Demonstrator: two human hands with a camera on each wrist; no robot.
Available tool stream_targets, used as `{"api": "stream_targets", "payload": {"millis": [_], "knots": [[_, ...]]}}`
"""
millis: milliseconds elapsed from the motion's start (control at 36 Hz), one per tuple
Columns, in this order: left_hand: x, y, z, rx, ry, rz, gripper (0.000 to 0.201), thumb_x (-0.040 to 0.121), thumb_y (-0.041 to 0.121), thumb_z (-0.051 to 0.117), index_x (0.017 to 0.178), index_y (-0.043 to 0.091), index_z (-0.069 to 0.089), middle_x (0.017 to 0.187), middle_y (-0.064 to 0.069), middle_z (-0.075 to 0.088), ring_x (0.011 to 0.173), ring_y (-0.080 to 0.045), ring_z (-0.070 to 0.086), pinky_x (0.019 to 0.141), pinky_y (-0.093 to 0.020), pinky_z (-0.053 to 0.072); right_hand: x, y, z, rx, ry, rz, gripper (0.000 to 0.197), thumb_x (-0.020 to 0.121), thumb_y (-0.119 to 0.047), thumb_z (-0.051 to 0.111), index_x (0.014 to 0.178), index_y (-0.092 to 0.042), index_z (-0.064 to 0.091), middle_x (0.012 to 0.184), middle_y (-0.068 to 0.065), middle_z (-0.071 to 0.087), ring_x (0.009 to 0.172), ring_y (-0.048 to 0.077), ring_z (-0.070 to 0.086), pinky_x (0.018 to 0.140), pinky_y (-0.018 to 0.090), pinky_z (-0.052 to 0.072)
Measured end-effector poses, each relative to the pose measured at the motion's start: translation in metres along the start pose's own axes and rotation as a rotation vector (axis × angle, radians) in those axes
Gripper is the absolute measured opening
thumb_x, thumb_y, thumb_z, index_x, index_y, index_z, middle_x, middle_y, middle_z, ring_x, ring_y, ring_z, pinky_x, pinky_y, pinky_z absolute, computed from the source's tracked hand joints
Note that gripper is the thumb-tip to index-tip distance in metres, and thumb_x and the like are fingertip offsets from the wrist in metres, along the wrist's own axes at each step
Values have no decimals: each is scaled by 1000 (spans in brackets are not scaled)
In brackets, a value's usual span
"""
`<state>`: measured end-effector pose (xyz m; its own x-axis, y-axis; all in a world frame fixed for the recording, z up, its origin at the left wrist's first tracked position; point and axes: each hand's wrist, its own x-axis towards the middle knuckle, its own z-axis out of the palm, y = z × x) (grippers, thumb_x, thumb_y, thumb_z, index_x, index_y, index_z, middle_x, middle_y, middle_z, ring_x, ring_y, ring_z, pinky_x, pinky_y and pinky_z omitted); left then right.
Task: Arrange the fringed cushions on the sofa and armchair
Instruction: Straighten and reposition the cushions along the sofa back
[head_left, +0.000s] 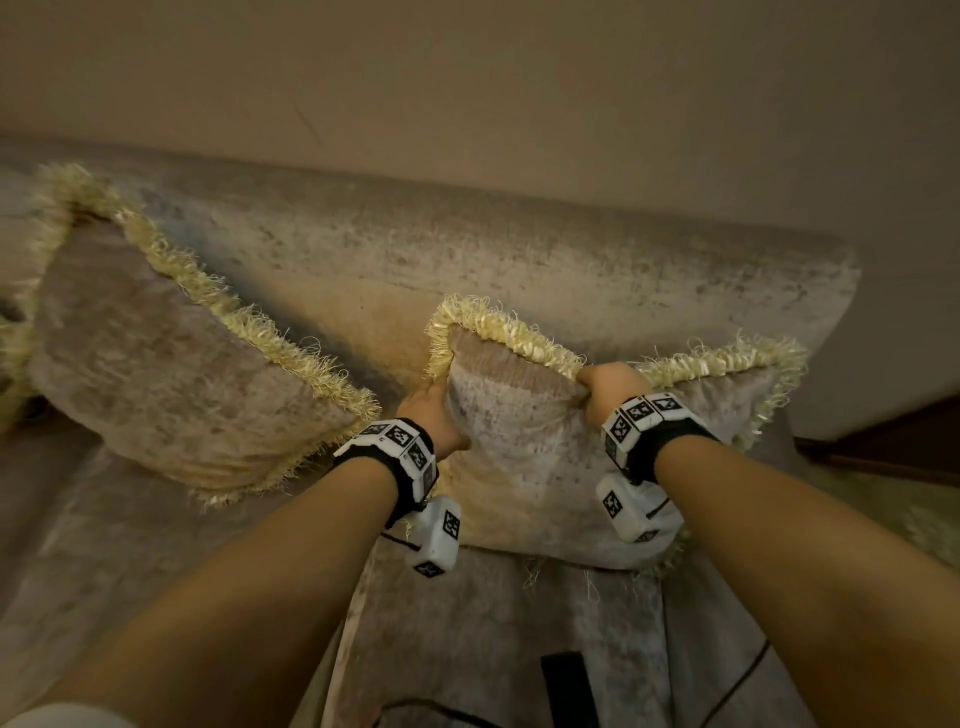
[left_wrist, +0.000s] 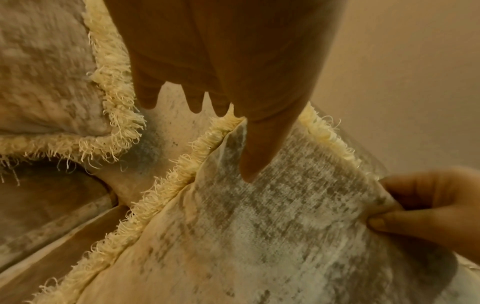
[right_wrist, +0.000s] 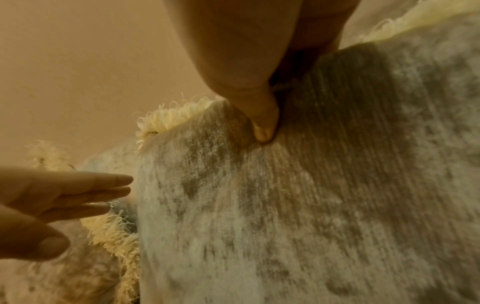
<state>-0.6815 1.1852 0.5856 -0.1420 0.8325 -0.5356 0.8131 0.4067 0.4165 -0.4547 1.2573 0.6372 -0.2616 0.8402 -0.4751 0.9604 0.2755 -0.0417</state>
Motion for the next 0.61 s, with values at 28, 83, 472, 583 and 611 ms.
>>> {"api": "stream_targets", "payload": {"millis": [28,83,472,583,611], "knots": [[-3,-1,0,13,7,3,114,73,31,80,155,26,-1,159,-7,19,143,-31,27,114,-46,31,-4,0,-1,-3,8,-14,19,88,-11,57,106,-11,65,102,13,67,95,32,63,76,35,52],[-9,-1,-2,20,15,5,117,72,30,81,155,28,-2,158,-7,23,140,-32,31,112,-46,34,-14,-2,-5,-16,10,-33,22,89,-14,57,109,-11,66,104,13,67,96,32,63,79,35,53],[35,-42,6,-104,77,-12,88,37,66,74,116,36,53,107,3,64,86,-21,64,76,-42,59,-111,12,-58,43,192,-19,31,90,-4,48,115,-13,66,109,13,67,100,33,61,80,34,52],[19,-33,-11,-249,86,115,109,36,70,83,132,47,37,121,16,58,103,-17,60,91,-43,53,-136,16,-82,116,348,-21,34,92,-5,47,117,-15,67,108,11,69,98,32,62,80,33,51],[-4,-22,-23,-278,98,127,108,43,62,87,135,42,35,124,14,57,107,-18,59,94,-43,51,-141,17,-88,136,388,-26,34,93,-6,47,119,-17,67,109,10,70,100,32,63,81,32,50]]}}
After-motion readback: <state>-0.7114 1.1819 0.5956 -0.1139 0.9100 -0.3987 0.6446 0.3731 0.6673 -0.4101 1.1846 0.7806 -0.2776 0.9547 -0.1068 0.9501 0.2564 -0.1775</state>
